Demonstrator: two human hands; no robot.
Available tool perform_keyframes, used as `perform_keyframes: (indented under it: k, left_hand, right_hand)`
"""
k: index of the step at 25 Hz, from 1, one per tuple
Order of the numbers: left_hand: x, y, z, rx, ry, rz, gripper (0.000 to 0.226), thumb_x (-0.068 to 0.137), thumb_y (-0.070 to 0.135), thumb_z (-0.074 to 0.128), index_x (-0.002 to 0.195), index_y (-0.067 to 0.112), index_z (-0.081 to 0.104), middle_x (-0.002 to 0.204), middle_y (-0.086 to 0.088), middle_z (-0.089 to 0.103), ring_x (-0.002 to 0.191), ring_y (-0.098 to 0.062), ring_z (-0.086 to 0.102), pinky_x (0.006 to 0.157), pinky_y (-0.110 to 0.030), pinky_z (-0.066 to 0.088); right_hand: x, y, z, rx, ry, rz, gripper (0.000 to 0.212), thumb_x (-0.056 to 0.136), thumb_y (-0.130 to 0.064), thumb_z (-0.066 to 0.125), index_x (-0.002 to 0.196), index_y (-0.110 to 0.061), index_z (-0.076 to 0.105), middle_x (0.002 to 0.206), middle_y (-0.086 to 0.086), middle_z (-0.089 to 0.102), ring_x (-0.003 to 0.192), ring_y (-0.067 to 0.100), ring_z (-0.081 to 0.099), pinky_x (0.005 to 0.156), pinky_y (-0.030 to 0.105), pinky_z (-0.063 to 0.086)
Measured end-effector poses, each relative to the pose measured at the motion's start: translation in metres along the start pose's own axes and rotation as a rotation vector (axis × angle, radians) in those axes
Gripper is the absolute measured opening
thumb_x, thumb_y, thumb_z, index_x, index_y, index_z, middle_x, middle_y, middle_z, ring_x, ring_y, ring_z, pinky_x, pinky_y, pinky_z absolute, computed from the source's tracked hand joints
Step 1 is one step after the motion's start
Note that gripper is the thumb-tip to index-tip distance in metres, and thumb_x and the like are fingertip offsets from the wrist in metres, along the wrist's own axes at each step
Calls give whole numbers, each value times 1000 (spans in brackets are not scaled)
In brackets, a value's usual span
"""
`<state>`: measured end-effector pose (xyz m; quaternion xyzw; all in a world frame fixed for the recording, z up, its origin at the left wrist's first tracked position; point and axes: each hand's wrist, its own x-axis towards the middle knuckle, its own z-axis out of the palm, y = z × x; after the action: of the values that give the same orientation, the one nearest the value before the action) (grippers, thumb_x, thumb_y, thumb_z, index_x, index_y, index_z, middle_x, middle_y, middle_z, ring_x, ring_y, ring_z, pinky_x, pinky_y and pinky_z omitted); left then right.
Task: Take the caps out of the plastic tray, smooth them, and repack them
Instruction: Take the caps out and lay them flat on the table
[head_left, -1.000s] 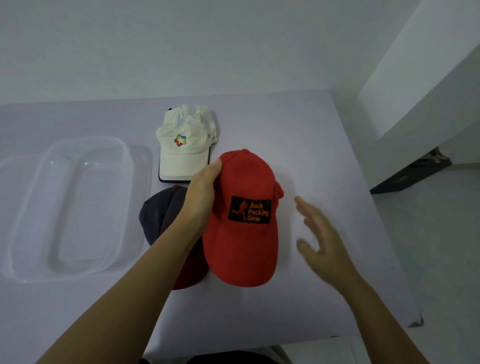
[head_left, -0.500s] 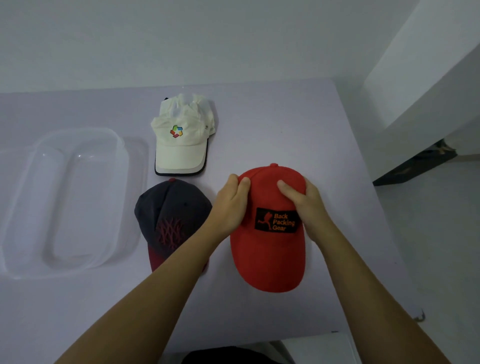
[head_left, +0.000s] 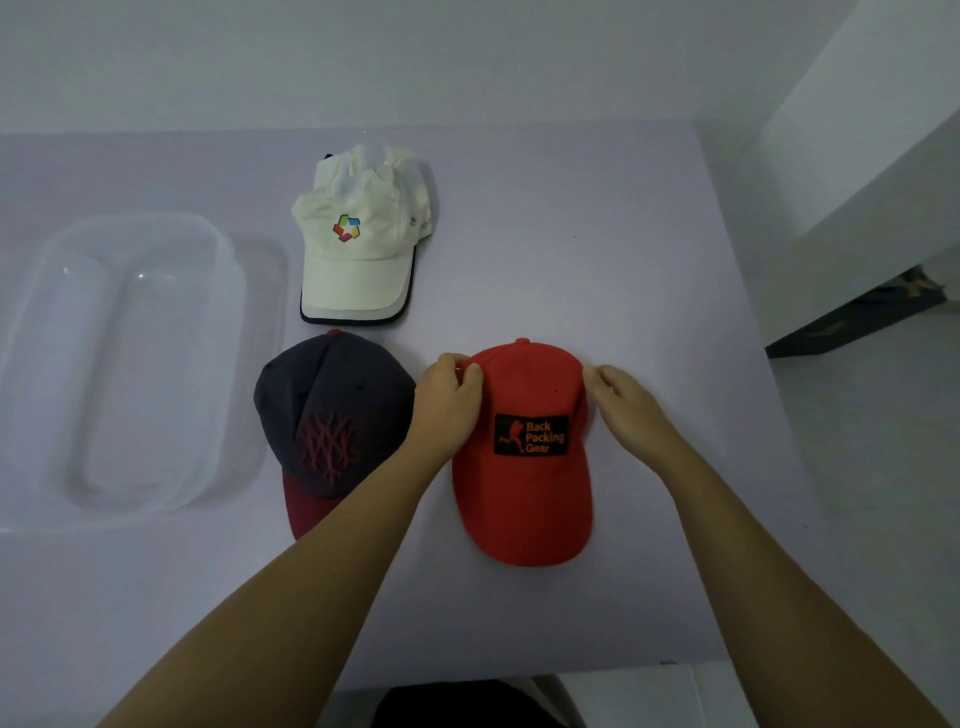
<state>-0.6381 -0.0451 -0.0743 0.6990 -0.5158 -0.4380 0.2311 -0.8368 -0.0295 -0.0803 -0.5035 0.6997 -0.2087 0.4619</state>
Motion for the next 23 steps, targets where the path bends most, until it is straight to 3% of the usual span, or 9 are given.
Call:
perform_keyframes:
  k: [3,6,8,10,13,16,18,20,23]
  left_hand:
    - [0,6,7,-77,-25,-92,25,96,28,35,103,11,51,94,-1,55,79,-12,51,65,-28,40]
    - [6,7,14,-64,-10,-119,28,94,39,37,100,14,46,97,-2,55,90,-18,53,75,-33,44]
    - [13,6,12,7,6,-110,37,88,47,43,100,13,48,98,-3,58,94,-22,56,81,-39,49]
    - [19,6,9,35,-9,-121,45,84,53,44,103,12,50,99,-3,59,96,-23,57,85,-43,50]
    - [24,9,9,37,-64,-127,43,93,46,35,101,9,54,92,-3,58,89,-20,54,79,-37,44]
    - [27,11,10,61,-87,-71,37,98,33,28,83,8,51,75,1,51,75,-18,49,66,-31,37]
    - [29,9,10,77,-76,-14,31,99,27,29,85,8,48,71,2,48,68,-14,46,57,-25,36]
    - [30,9,11,64,-68,18,27,100,27,27,88,9,43,70,2,46,62,-11,43,54,-24,34]
    - [33,8,13,54,-49,35,25,99,32,29,93,12,43,79,2,50,72,-13,48,60,-27,36]
  right_hand:
    - [-3,9,7,155,-109,51,36,96,-48,35,89,-23,59,91,-6,58,87,11,53,81,28,44]
    - [-2,10,16,308,-98,78,57,85,-66,37,100,-15,55,95,1,58,89,14,54,87,36,46]
    - [1,10,17,350,-54,105,74,76,-75,40,98,-5,49,88,4,50,82,17,48,82,41,45]
    - [1,6,13,301,-5,116,64,84,-68,37,93,-5,49,84,4,48,77,15,47,78,39,46]
    - [2,0,9,122,24,67,44,95,-54,30,96,-15,50,84,-7,52,76,8,49,68,26,40]
    - [12,-7,7,56,-26,-24,61,94,-56,27,108,-7,59,102,5,66,95,19,61,82,35,48]
    - [18,-12,9,77,-92,-46,65,94,-57,27,111,-4,61,111,14,67,104,26,62,92,40,49]
    - [22,-17,11,196,-137,-12,50,98,-49,26,123,-19,57,122,-3,61,113,11,55,99,29,42]
    - [25,-22,13,290,-181,1,40,99,-45,23,122,-27,51,116,-15,55,107,-1,51,86,14,38]
